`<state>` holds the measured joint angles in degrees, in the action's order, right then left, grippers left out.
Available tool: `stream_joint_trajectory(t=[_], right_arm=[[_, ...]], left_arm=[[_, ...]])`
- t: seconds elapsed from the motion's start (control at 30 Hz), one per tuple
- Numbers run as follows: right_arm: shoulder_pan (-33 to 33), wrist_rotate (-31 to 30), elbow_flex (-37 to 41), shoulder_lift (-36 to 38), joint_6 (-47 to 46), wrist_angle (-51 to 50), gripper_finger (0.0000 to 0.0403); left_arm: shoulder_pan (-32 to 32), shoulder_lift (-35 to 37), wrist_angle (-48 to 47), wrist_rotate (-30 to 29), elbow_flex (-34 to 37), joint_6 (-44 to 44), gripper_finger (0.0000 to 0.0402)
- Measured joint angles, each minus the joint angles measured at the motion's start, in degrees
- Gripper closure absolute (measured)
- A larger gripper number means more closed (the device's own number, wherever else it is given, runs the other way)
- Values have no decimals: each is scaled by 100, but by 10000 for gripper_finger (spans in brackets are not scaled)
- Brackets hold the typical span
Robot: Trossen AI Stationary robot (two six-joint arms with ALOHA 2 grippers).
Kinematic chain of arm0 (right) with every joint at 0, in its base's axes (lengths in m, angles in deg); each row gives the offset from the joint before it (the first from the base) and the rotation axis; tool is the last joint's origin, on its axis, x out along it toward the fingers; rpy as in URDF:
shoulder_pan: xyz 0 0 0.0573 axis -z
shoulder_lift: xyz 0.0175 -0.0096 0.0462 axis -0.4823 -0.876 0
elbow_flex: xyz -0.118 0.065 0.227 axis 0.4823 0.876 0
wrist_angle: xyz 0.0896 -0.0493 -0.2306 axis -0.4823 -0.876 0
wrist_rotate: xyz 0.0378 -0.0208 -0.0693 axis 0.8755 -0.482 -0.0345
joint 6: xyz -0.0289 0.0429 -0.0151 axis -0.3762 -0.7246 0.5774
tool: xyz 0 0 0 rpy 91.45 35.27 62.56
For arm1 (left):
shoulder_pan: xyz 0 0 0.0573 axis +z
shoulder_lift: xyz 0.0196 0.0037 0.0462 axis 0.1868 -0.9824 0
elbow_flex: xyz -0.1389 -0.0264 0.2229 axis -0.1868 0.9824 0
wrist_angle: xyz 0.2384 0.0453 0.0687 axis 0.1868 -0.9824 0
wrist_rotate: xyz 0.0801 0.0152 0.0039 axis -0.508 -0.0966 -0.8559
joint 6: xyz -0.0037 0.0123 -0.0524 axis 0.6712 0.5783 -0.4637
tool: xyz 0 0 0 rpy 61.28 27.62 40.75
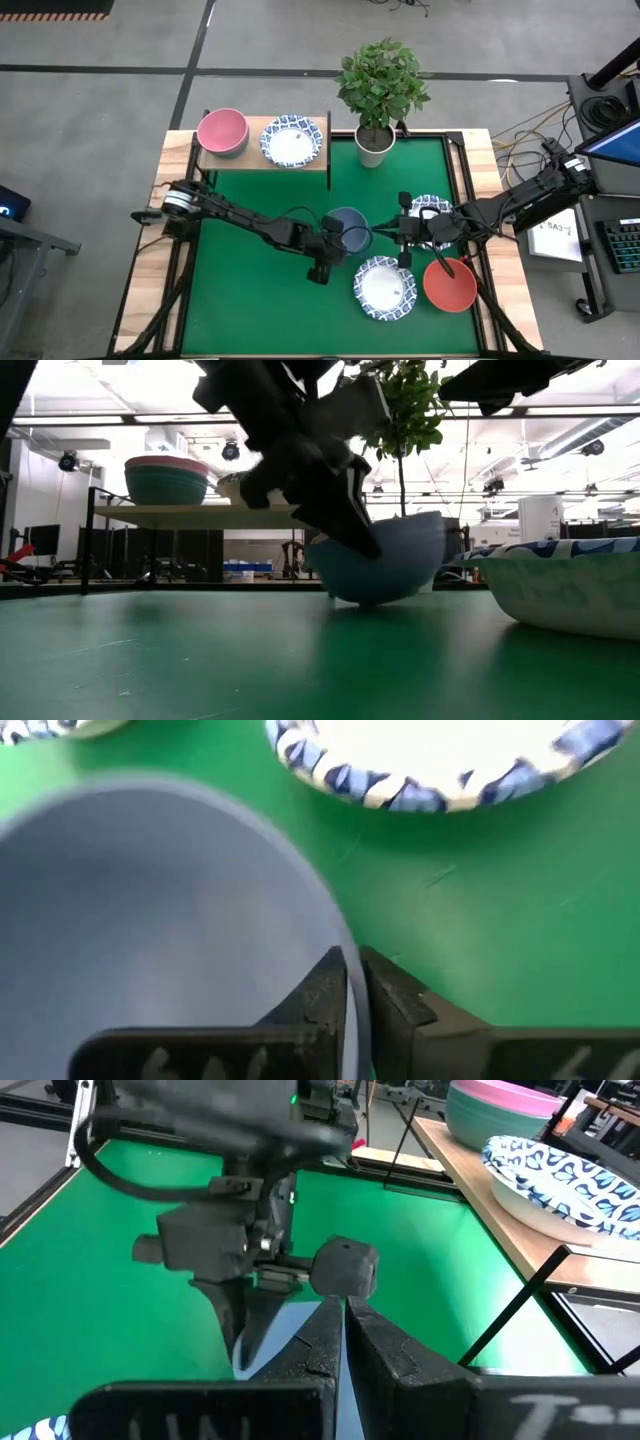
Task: Place and stack bowls onto a shelf
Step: Stack the blue bowl on top of the pink bowl on the shelf
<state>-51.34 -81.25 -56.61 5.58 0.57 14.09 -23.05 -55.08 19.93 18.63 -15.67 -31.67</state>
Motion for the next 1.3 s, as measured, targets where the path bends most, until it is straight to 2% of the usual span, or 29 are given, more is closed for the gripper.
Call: stream_joint_trajectory(t=[0.1,0.23,0.53,0.73,0.83,1.07,1.17,1.3], right_arm=[[0,0,0,0,0,-2,394],[0,-1,0,-2,0,-9,394],[0,0,0,-2,0,-20,394],[0,0,0,-2,-2,-17,394],[0,0,0,-2,-2,-15,394],[2,-1,0,-4,-2,2,394],[2,-2,0,-4,-4,2,394],[2,-2,0,-4,-37,3,394]], left_arm=[[-51,116,-60,134,-4,-3,395],[-179,354,-596,472,-259,-34,400],[-488,1092,-2949,482,-1480,-18,401],[-479,1823,-4043,292,-1780,-174,401],[-475,2316,-4738,-169,-1878,-338,401],[-250,3288,-6796,-2593,-2388,-1732,402],[141,3657,-7322,-2874,-2485,-2169,402],[991,4029,-7555,-2767,-2472,-2245,402]])
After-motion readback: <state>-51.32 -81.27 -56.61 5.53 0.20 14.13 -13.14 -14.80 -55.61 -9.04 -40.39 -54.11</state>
